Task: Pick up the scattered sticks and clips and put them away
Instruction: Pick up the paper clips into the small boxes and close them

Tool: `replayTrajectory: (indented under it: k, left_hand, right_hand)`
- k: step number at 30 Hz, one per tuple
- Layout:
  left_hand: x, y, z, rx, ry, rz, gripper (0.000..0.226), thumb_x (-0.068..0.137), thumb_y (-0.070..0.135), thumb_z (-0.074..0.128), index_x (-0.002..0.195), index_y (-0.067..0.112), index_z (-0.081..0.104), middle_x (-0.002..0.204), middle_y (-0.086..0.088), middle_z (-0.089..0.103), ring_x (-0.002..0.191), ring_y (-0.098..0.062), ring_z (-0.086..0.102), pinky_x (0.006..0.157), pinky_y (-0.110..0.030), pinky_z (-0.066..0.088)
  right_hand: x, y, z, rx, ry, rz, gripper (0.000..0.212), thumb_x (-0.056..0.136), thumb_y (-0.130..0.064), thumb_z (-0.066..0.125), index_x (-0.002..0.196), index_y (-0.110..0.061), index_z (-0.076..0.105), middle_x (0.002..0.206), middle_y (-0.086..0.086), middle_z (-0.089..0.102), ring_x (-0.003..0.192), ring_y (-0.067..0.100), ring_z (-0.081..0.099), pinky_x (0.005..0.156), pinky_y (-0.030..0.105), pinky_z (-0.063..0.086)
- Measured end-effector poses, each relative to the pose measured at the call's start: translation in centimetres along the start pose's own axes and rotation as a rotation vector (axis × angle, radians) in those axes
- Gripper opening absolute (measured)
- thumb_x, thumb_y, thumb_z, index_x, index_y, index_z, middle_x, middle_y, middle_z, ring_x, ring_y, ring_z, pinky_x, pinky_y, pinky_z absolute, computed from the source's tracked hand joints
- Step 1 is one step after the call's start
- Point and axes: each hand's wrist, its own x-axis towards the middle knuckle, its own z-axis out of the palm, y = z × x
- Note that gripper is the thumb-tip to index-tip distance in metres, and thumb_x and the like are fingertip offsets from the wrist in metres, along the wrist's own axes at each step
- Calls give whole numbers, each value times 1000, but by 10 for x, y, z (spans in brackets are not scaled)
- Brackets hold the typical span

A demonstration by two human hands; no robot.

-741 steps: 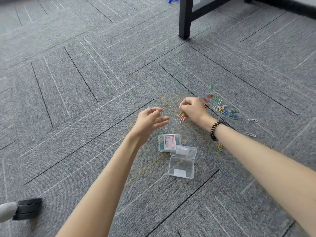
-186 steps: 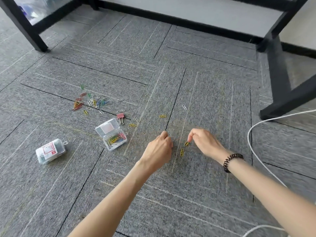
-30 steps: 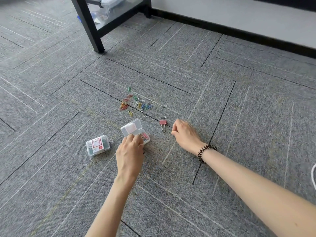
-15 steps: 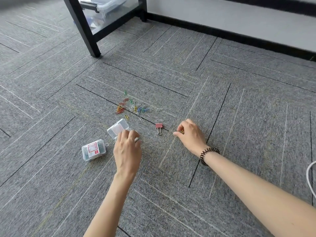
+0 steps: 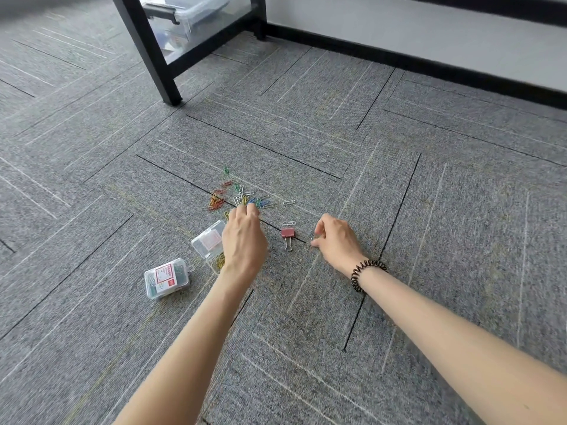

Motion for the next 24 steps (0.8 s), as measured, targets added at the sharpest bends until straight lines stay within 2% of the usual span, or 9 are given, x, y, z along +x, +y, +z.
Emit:
replayTrajectory:
  k: [3, 5, 7, 9, 13, 16, 18, 20, 24]
  left_hand:
    - [13, 1, 5, 63, -39, -44, 41, 85, -12, 37, 120, 3, 52, 107, -10, 53, 91, -19, 46, 80, -31, 48]
    - [21, -2, 12, 128, -77, -83, 51, 86, -10, 40, 135, 8, 43, 132, -17, 44, 112, -28, 46, 96, -38, 44]
    - [30, -6, 17, 155, -139, -121, 70, 90, -5, 43, 151, 15, 16, 157, -19, 9, 140, -42, 19, 114, -50, 22]
    - [43, -11, 19, 111, -206, -145, 74, 96, 12, 44, 153, 21, -3, 158, -15, -14, 143, -45, -5, 114, -57, 4]
    - [77, -26, 18, 90, -316, -246, 79, 94, 61, 31, 151, 28, -13, 156, -16, -23, 141, -45, -14, 112, -64, -2]
    - [89, -35, 20, 135, -430, -202, 81, 88, 74, 23, 152, 33, -6, 157, -16, -17, 143, -45, -11, 110, -65, -2]
    - [91, -37, 21, 147, -434, -122, 80, 88, 74, 26, 153, 31, 8, 160, -11, -2, 145, -40, 1, 113, -63, 8]
    - [87, -36, 19, 143, -350, -14, 75, 90, 67, 36, 150, 23, 26, 156, -6, 21, 139, -31, 21, 112, -51, 26]
    - [70, -32, 20, 71, -190, 105, 51, 91, 39, 59, 137, 19, 51, 133, -2, 50, 118, -19, 42, 90, -34, 46]
  right_hand:
    - [3, -5, 0, -120, -51, -1, 4, 90, -5, 57, 93, -4, 54, 90, 6, 59, 82, 16, 59, 67, 25, 48]
    - [3, -8, -1, -196, -75, -15, 5, 91, 0, 53, 96, -3, 54, 94, 7, 57, 86, 18, 57, 69, 24, 45]
    - [1, -11, -1, -257, -86, -50, 15, 90, 4, 49, 102, -2, 53, 98, 8, 54, 92, 19, 54, 81, 26, 47]
    - [-2, -12, 1, -301, -67, -103, 29, 87, 9, 45, 114, 0, 49, 106, 12, 51, 99, 22, 50, 94, 31, 45]
    - [-4, -12, 4, -286, -43, -153, 35, 85, 12, 40, 116, -1, 48, 112, 12, 48, 104, 22, 47, 99, 33, 42]
    - [0, -16, 7, -198, -22, -177, 23, 90, 4, 44, 110, -7, 50, 107, 6, 48, 97, 16, 46, 89, 25, 43]
    - [3, -19, 8, -149, -3, -165, 16, 93, -1, 46, 106, -9, 51, 104, 3, 49, 94, 14, 48, 84, 22, 43]
    - [6, -20, 8, -109, 0, -149, 11, 95, -6, 46, 104, -9, 52, 102, 1, 49, 92, 12, 49, 80, 20, 42]
    - [12, -21, 12, -58, 25, -139, 6, 96, -14, 48, 99, -12, 53, 99, -3, 51, 89, 9, 50, 77, 17, 37]
